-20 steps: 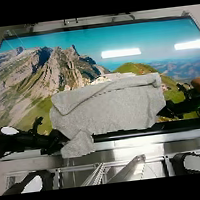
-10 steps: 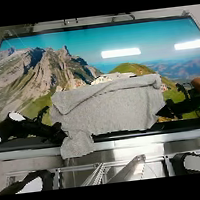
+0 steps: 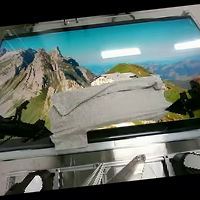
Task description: Fold the shirts.
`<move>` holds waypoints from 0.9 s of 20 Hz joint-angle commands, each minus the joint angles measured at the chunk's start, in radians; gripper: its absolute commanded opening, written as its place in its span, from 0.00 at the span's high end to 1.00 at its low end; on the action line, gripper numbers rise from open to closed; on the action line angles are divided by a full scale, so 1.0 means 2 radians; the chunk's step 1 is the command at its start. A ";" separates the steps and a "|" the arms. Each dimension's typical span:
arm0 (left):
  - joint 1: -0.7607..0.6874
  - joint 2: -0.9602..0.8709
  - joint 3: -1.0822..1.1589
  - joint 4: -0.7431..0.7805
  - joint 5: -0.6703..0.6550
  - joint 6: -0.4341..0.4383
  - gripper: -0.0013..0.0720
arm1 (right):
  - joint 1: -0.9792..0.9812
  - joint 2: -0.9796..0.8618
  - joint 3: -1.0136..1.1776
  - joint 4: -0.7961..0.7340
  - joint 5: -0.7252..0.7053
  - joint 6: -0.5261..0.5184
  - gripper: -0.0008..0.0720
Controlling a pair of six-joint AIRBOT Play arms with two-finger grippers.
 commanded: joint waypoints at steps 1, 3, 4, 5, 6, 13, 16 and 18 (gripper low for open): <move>0.019 0.024 0.002 0.008 -0.025 -0.006 0.97 | -0.013 0.003 0.003 -0.054 0.010 0.023 0.97; 0.019 0.034 0.002 0.003 -0.026 -0.007 0.97 | -0.011 0.003 0.003 -0.029 0.010 0.020 0.97; 0.019 0.039 0.002 -0.002 -0.025 -0.008 0.97 | -0.008 0.003 0.003 -0.005 0.010 0.012 0.97; 0.019 0.040 0.002 -0.020 -0.025 -0.007 0.97 | -0.004 0.003 0.003 0.025 0.010 -0.002 0.97; 0.019 0.040 0.002 -0.043 -0.022 -0.004 0.97 | 0.002 0.003 0.003 0.055 0.010 -0.014 0.97; -0.047 -0.065 0.125 -0.100 0.013 0.012 0.97 | 0.085 0.003 0.011 0.154 -0.137 -0.044 0.97; -0.062 -0.146 0.213 -0.093 0.021 0.011 0.97 | 0.086 0.002 0.031 0.154 -0.201 -0.044 0.97; -0.062 -0.202 0.253 -0.078 0.016 0.002 0.97 | 0.086 -0.005 0.047 0.154 -0.235 -0.046 0.97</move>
